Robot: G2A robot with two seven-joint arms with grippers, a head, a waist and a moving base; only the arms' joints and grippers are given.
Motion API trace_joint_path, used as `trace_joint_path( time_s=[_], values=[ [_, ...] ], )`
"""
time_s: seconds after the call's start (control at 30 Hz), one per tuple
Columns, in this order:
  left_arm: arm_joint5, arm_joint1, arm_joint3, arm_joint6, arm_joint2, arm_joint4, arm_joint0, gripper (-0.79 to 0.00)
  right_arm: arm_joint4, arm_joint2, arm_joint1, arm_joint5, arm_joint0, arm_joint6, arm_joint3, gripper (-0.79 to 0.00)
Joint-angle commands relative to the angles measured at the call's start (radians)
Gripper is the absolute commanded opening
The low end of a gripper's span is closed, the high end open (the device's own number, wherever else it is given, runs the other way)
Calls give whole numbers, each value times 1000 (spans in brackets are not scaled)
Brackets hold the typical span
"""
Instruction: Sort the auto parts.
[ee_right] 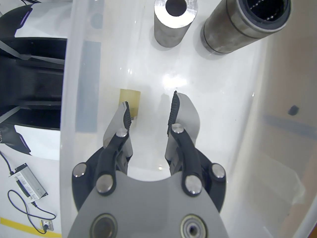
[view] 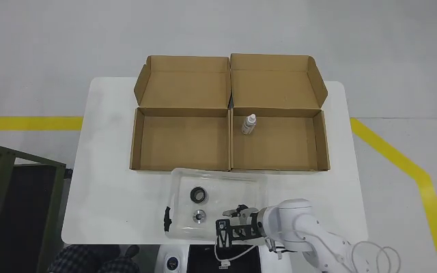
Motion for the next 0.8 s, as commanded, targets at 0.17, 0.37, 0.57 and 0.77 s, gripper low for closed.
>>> trace_joint_path(
  time_s=[0.17,0.37,0.57,0.77],
  values=[
    [0,0,0,0,0,0,0,0,24,-14,-2,18,35,-4,23,-446],
    [0,0,0,0,0,0,0,0,84,-3,3,12,50,15,16,-434],
    [0,0,0,0,0,0,0,0,190,31,17,10,40,40,-20,0],
    [0,0,0,0,0,0,0,0,254,79,29,69,29,54,-43,0]
  ],
)
